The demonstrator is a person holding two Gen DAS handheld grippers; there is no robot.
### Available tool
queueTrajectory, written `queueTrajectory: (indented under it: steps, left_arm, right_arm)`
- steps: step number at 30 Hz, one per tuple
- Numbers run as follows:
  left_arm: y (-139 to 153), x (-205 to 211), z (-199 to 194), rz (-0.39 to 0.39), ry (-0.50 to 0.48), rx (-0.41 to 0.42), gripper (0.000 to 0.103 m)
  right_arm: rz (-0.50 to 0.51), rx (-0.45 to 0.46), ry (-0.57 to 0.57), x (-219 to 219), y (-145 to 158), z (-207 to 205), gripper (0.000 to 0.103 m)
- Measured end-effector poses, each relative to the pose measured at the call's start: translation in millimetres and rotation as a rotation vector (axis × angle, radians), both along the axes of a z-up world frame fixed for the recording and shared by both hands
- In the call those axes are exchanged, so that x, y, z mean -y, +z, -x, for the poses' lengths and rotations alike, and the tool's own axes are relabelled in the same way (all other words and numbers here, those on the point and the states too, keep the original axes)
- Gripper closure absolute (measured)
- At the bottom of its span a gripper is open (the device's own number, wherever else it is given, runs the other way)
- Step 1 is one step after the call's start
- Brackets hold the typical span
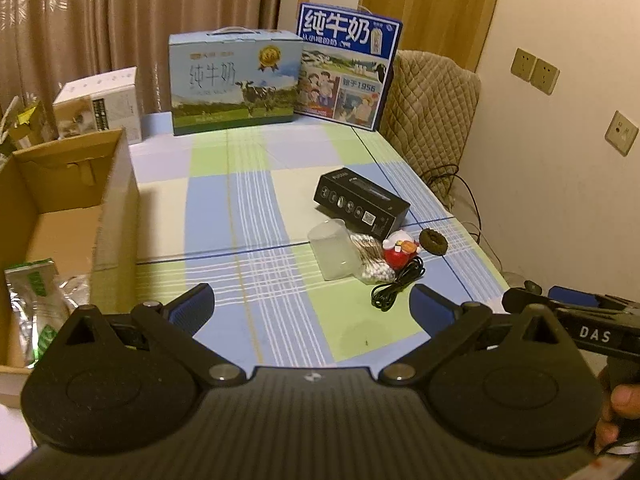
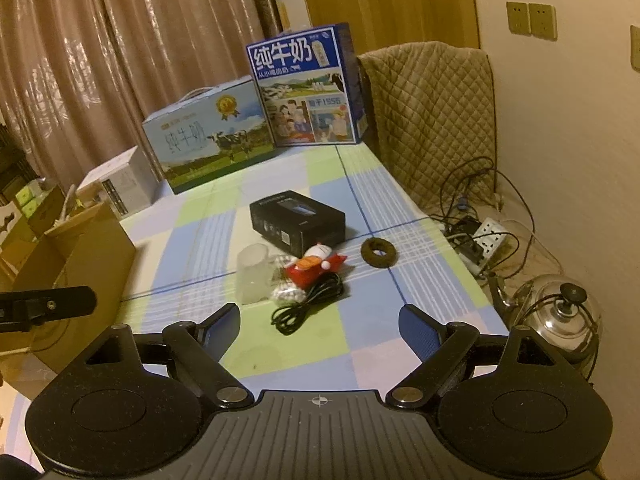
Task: Organize objects
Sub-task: 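Move both grippers away from the box toward the items on the table, then grasp the clear plastic cup with the left gripper while the right gripper grasps the black cable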
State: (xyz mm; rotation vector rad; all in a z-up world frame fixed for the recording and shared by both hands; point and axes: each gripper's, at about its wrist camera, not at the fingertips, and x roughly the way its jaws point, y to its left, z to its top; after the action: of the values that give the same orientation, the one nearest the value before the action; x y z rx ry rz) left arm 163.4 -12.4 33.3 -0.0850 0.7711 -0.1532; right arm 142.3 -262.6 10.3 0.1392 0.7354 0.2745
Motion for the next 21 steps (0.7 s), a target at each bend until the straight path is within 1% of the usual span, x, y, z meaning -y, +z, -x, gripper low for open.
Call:
queueTrajectory:
  steps: [6,11,18,20,21]
  left_arm:
    - [-16.1,5.9,-10.4,0.007,-0.025,-0.013,0.001]
    - [-28.0,5.1,-20.1,-0.011,-0.029,-0.021,0.001]
    - [-59.4,2.6,-47.2,-0.028,-0.023,-0.050,0.001]
    - [-68.2,1.8,-56.0,-0.022,-0.026,-0.048,0.001]
    - [-72.7,1.8,-60.8,-0.024,-0.026,-0.048,0.001]
  right_arm:
    - [0.035,0.004,0.050,-5.9,-3.3,-5.1,0.019]
    - [0.058,0.024,0.096,-9.7,-4.4,-19.8,0.019]
    - [0.063,-0.007,0.105,-11.6,-29.9,-61.1,0.019]
    - [0.058,-0.017,0.105,-13.8,-38.6,-71.7,0.020]
    - [0.054,-0.025,0.106,-15.8,-43.7,-77.2,0.023]
